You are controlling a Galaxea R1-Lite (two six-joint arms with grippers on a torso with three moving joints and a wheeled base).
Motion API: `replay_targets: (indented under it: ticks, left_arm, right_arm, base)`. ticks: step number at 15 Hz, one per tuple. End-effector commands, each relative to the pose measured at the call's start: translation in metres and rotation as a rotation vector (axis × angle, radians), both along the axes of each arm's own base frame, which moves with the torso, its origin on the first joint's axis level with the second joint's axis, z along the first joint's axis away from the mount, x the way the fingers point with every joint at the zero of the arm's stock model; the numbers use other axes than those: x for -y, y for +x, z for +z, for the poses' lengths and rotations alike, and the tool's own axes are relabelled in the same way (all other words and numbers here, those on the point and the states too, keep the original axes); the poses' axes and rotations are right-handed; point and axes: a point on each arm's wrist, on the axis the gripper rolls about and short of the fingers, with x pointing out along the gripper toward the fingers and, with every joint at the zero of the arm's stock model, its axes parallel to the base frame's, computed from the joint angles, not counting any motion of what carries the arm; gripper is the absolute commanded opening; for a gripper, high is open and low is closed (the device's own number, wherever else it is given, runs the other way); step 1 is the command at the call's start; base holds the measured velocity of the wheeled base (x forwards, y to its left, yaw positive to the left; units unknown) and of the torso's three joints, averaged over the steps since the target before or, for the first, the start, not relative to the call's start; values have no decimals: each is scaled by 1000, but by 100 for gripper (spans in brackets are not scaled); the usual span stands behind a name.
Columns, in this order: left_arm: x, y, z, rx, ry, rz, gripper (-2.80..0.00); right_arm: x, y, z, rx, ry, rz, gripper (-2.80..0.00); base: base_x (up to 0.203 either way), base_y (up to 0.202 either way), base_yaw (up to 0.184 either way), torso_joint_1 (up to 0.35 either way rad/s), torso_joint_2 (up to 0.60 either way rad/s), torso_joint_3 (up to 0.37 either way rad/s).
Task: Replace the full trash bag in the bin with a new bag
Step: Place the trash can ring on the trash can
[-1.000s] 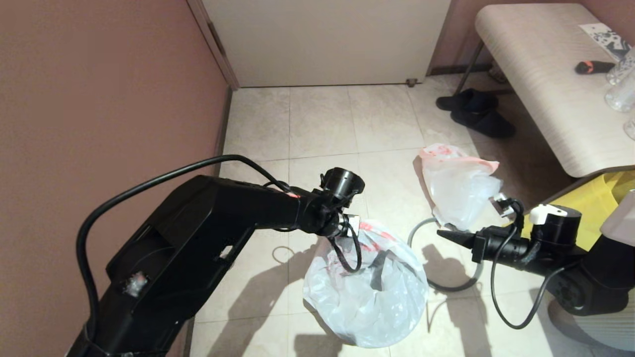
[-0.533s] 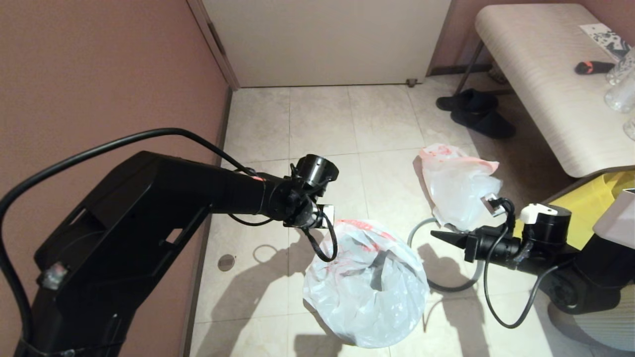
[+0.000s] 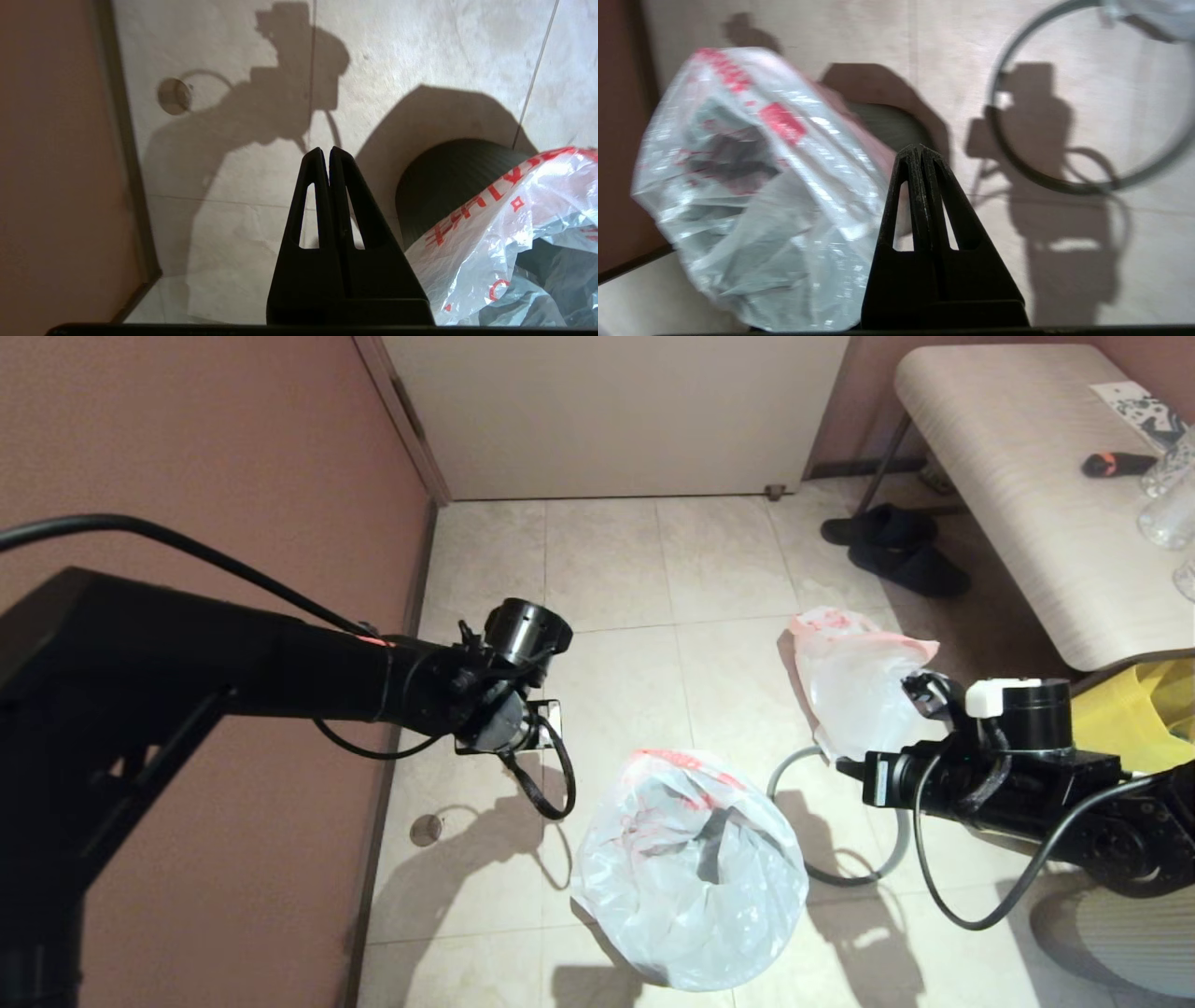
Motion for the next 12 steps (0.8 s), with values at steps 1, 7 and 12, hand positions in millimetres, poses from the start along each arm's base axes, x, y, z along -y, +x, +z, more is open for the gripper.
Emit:
replay_targets:
  ticks: [1,7,12]
  left_arm:
    - [-12,-19,36,80,-4,20,-280]
    - [-64,-107,112,197,64,124,-280]
    - [-97,-174,113,213,172,206,-280]
  right_arm:
    - [-5,-16,26,-35,-112,-108,-280]
    - [-21,-55,25,-42,-218,-255,-280]
    - [-10,-93,2,-113,-311,-350,-280]
  base:
    - [0,0,0,0,0,0]
    - [0,0,0,0,0,0]
    - [0,0,0,0,0,0]
